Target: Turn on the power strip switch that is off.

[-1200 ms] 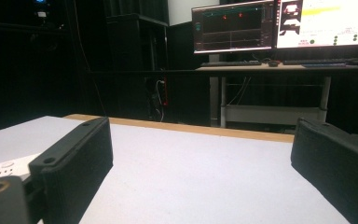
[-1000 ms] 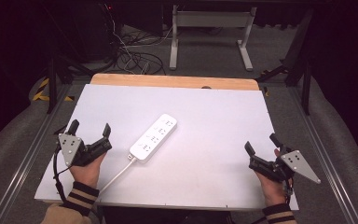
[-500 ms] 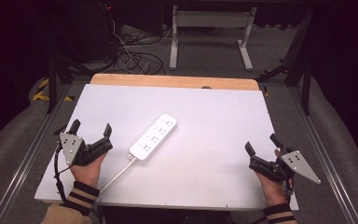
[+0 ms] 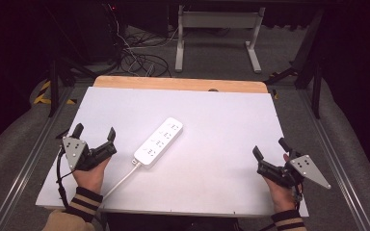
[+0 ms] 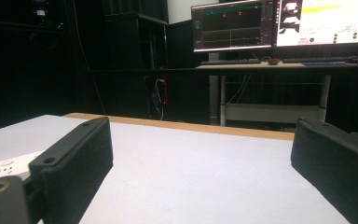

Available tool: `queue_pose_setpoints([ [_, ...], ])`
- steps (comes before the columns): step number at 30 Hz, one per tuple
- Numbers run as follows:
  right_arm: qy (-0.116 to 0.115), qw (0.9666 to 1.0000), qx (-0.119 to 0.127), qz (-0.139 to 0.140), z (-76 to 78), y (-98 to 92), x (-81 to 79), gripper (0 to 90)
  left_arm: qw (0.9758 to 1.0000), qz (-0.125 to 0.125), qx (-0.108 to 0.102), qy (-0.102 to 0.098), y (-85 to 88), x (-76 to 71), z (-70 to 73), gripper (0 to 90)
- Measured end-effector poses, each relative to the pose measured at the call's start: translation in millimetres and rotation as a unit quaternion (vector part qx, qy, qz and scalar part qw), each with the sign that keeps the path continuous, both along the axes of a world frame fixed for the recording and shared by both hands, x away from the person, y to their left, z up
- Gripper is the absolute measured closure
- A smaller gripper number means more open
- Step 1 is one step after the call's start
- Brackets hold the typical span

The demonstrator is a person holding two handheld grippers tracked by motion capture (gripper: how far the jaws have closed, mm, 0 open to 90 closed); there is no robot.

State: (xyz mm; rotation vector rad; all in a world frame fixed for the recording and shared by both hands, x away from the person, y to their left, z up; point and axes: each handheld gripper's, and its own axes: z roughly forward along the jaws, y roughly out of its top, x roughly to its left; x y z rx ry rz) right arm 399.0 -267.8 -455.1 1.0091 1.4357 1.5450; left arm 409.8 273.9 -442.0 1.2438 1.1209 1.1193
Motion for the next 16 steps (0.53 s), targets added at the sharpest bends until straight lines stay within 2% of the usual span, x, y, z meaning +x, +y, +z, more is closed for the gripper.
queue_pose_setpoints([
  [16, 0.001, 1.0, 0.002, 0.0, -0.4, -0.9, 2.0, 6.0, 1.0, 0.002, 0.002, 0.004, 0.0, 2.0, -0.7, 0.3],
])
